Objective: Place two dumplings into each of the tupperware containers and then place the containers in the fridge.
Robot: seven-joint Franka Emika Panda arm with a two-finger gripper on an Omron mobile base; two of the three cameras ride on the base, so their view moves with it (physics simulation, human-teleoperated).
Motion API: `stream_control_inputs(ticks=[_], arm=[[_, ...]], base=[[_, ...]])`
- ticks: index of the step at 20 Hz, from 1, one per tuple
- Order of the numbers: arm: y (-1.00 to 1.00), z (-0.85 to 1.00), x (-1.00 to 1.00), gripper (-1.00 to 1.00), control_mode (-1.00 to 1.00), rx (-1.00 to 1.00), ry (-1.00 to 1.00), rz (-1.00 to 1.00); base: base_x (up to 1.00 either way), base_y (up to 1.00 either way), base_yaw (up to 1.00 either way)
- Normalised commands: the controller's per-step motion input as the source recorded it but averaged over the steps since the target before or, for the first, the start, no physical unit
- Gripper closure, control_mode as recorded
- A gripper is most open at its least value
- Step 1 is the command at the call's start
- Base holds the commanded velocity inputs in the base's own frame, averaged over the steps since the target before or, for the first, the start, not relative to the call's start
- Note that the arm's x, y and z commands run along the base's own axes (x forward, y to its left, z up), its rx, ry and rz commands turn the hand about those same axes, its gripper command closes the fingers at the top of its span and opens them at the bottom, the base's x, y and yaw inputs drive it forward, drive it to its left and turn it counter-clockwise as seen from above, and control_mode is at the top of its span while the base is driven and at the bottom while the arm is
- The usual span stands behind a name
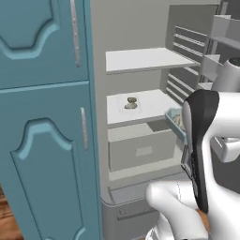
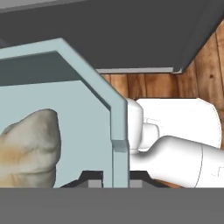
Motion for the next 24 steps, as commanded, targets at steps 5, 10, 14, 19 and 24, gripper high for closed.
stream_control_inputs(ticks=[5,10,14,19,24], arm=[[0.0,0.0,0.0,1.0,1.0,0.0,0.0,0.0],[0.0,0.0,0.0,1.0,1.0,0.0,0.0,0.0],[0.0,0.0,0.0,1.0,1.0,0.0,0.0,0.0],[0.0,0.0,0.0,1.0,1.0,0.0,0.0,0.0],[0.0,0.0,0.0,1.0,1.0,0.0,0.0,0.0]], base=[[0.23,-0.22,0.03],[0.69,-0.08,0.06],[0.49,-0.21,0.06],[0.55,-0.19,0.04],[0.66,-0.11,0.0]])
